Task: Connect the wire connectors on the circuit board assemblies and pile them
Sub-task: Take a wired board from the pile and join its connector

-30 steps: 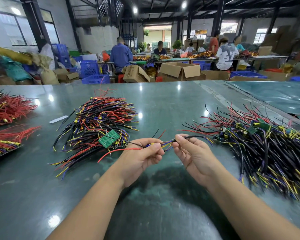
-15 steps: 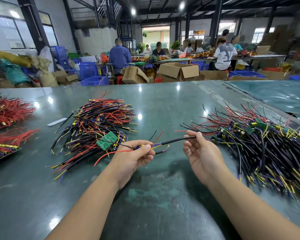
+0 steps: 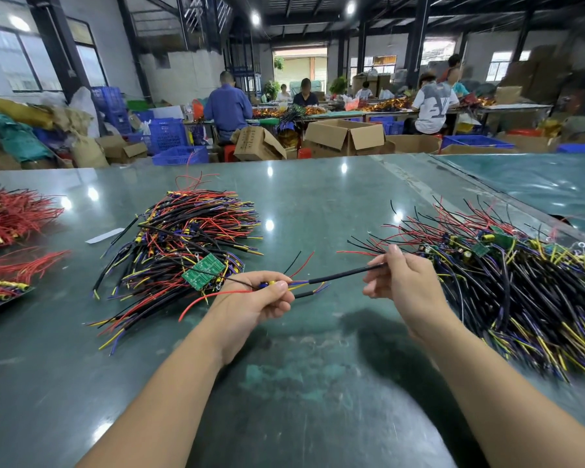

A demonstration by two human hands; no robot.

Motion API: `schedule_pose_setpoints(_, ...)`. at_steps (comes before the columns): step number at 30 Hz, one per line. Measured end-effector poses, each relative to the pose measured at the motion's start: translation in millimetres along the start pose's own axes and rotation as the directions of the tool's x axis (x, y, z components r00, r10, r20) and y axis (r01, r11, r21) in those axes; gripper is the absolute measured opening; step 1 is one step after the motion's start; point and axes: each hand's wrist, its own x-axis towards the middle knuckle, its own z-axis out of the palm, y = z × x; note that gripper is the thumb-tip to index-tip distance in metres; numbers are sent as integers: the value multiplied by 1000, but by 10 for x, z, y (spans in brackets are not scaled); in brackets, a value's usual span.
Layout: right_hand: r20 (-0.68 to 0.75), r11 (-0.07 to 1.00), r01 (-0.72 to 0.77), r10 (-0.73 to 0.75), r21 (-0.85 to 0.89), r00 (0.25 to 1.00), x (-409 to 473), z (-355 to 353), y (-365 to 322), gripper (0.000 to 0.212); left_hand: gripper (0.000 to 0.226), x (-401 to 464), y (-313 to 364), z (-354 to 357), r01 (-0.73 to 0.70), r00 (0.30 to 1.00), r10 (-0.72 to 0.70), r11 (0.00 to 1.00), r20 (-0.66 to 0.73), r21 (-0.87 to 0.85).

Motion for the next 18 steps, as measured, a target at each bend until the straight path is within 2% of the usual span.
schedule_pose_setpoints(1,24,970,121,-119,-210,993,13,-47,8,45,15,-1,-2,-4,2,1000,-2,1000,-1,7)
schedule_pose_setpoints(2,78,882,234,-222,-408,972,24,-90,14,43,15,-4,1,-14,3,1000,-3,1000,-2,14)
schedule_pose_setpoints(4,175,703,348,-308,-620,935,40,-157,24,41,14,-9,7,-34,1,1000,0,1000,-3,30)
schedule_pose_setpoints(9,216,572,388,-347,-722,913,46,-206,23,40,15,-20,-9,-26,-17,999,14,993,33,118)
schedule_pose_setpoints(13,173,449,349,-388,-822,905,40,-137,9,44,16,-18,-44,3,-39,998,32,988,49,149)
schedule_pose_setpoints(14,156,449,343,-402,-825,902,39,-116,26,44,15,-18,-46,3,-39,998,34,992,47,120)
schedule_pose_setpoints(15,123,499,318,-385,-806,915,35,-101,36,46,15,-20,-48,8,-39,998,35,996,44,84)
schedule_pose_setpoints(17,18,668,235,-315,-706,949,21,-84,35,48,14,-16,-51,18,-43,999,43,999,33,25)
schedule_pose_setpoints(18,-40,707,213,-323,-675,946,21,-81,30,43,14,-9,-53,21,-48,999,47,999,23,11)
